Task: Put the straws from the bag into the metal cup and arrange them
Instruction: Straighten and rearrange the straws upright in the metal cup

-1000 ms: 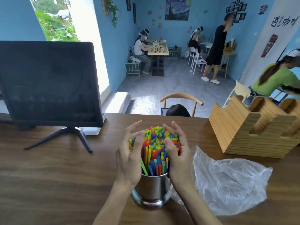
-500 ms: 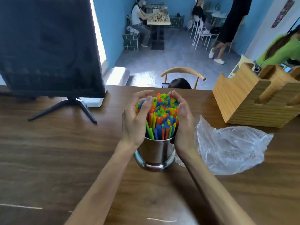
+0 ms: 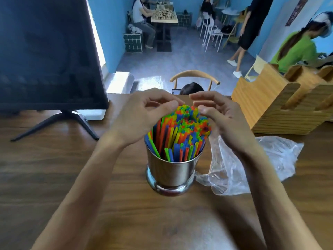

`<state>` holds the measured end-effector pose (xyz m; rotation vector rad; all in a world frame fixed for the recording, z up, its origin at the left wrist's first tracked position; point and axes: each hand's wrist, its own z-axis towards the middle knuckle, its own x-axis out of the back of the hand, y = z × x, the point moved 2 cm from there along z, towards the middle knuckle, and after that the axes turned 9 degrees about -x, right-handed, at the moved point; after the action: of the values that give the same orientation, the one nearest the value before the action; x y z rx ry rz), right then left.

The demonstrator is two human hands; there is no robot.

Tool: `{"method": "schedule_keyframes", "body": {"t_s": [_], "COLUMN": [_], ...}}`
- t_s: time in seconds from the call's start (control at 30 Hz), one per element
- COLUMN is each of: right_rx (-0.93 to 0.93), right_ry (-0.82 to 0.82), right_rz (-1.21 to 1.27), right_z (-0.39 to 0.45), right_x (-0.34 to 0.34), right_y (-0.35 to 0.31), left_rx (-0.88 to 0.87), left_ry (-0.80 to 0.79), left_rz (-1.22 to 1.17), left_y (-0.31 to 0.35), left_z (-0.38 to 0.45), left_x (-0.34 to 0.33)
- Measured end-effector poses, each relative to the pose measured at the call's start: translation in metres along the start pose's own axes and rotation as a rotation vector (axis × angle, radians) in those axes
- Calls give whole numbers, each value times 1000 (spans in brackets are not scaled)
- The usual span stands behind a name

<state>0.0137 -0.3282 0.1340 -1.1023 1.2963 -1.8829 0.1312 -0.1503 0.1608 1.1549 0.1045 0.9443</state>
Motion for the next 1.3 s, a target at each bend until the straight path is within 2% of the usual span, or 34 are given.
{"method": "schedule_keyframes", "body": {"t_s": [0.13, 0.23, 0.33, 0.5, 0.63, 0.7, 0.77, 0.9, 1.0, 1.13, 1.3], "right_rx": [21, 27, -53, -105, -88, -12, 48, 48, 21, 27, -26], "right_ry": [-65, -90, -203, -289, -224, -116, -76, -161, -164, -130, -253], "right_rz": [-143, -236, -304, -338, -244, -245, -254, -381, -406, -446, -510], "right_z": [18, 27, 33, 34, 33, 32, 27, 15, 13, 13, 20], "right_x": [12, 20, 21, 9, 5, 9, 13, 19, 21, 18, 18], "right_y": [-14, -23, -26, -14, -8, -10, -14, -17, -17, -18, -28], "left_rx": [-2, -4, 20, 128, 95, 44, 5, -40, -32, -39, -24], "left_ry": [-126, -75, 8, -59, 13, 70, 67, -8, -25, -46, -53], "left_rz": [136, 177, 195, 256, 107, 119, 160, 286, 391, 413, 410], "left_y": [4, 4, 4, -5, -3, -1, 2, 3, 3, 3, 6], "left_z": [14, 20, 23, 20, 16, 14, 10, -3, -6, -6, -5], "left_x": [4, 6, 8, 0, -3, 0, 2, 4, 5, 2, -6]}}
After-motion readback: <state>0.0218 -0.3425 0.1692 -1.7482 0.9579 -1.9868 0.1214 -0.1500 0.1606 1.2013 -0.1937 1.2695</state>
